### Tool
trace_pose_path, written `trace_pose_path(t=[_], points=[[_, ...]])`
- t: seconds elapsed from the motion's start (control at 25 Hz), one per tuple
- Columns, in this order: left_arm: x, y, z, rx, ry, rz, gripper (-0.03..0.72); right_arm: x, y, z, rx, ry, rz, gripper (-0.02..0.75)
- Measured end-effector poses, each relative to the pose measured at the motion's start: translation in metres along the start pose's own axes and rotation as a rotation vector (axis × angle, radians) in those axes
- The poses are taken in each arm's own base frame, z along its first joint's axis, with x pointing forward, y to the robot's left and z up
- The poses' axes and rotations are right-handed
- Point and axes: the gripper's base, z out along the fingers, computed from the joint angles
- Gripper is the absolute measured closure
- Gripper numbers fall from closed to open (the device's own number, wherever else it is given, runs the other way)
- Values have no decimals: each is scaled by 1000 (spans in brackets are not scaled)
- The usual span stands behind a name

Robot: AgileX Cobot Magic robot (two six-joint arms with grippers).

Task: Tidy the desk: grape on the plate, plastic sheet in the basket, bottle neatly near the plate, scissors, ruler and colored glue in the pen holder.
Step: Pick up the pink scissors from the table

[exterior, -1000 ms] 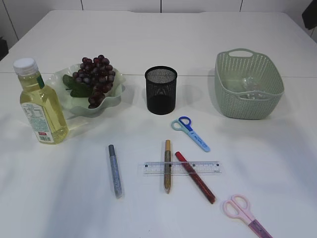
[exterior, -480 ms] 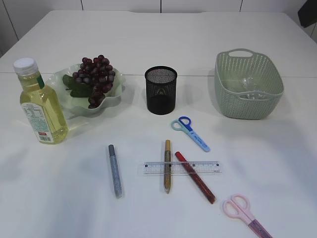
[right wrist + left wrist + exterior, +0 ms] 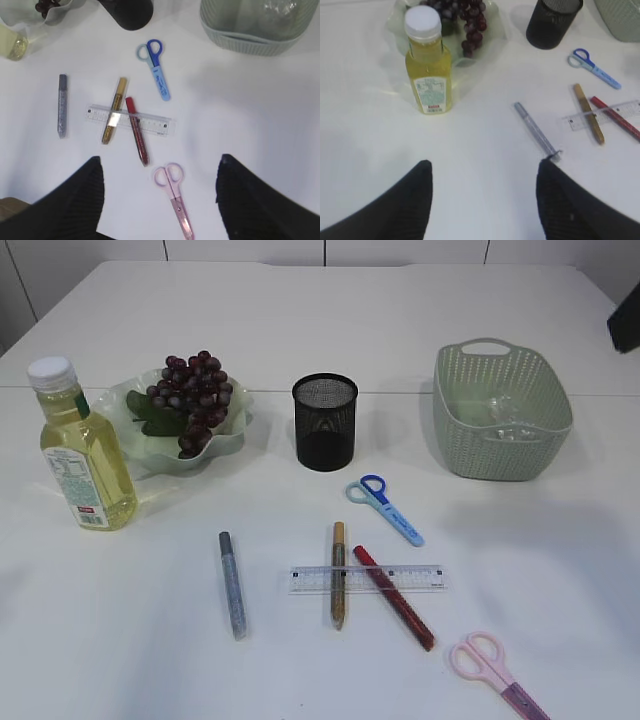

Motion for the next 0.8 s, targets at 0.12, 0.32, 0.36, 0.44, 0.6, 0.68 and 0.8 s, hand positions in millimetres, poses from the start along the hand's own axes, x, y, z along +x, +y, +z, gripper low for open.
trace_pose_path(t=[0.12,0.32,0.36,0.44,0.6,0.68,0.8], points=[[-1,-2,-9,9,34,4,216,19,2,3,-13,30,7,194],[-6,-5,-22,20,-5,7,219,56,15,24,-64,145,-37,194],[-7,-6,-24,21,-6,8,219,62,18,30,-79,173,-48,194],[-7,-6,-26,22,-8,10,219,68,22,35,-95,199,-72,194],[-6,-6,-26,23,4,10,219,68,21,38,-88,211,-99,194],[-6,-6,-26,23,6,10,219,67,18,44,-58,237,-109,194],[-6,-6,-26,24,8,9,221,64,13,57,-32,283,-108,194]])
